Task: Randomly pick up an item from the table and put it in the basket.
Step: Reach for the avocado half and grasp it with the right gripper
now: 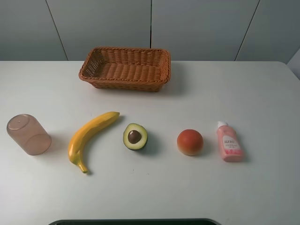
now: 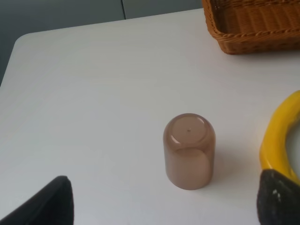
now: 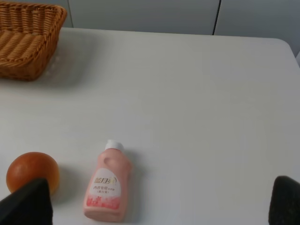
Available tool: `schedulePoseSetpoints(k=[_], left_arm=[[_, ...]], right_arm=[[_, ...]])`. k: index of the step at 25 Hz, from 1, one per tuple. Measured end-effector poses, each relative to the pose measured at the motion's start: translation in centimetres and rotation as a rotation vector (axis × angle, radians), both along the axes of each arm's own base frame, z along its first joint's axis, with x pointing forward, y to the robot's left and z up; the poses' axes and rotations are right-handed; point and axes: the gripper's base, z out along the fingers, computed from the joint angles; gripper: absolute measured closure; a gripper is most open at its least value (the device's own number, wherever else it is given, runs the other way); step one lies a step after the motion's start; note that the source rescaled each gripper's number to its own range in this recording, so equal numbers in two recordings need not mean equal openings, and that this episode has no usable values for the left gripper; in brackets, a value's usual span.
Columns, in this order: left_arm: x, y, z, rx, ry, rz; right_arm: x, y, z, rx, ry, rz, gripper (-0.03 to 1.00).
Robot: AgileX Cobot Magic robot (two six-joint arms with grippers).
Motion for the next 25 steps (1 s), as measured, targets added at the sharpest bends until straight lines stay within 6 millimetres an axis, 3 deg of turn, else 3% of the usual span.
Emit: schedulePoseSetpoints(k=[25], left_arm=[[0.00, 0.00, 0.00, 0.000, 0.000, 0.000]], right_arm=[[0.00, 0.00, 0.00, 0.000, 0.000, 0.000, -0.03]])
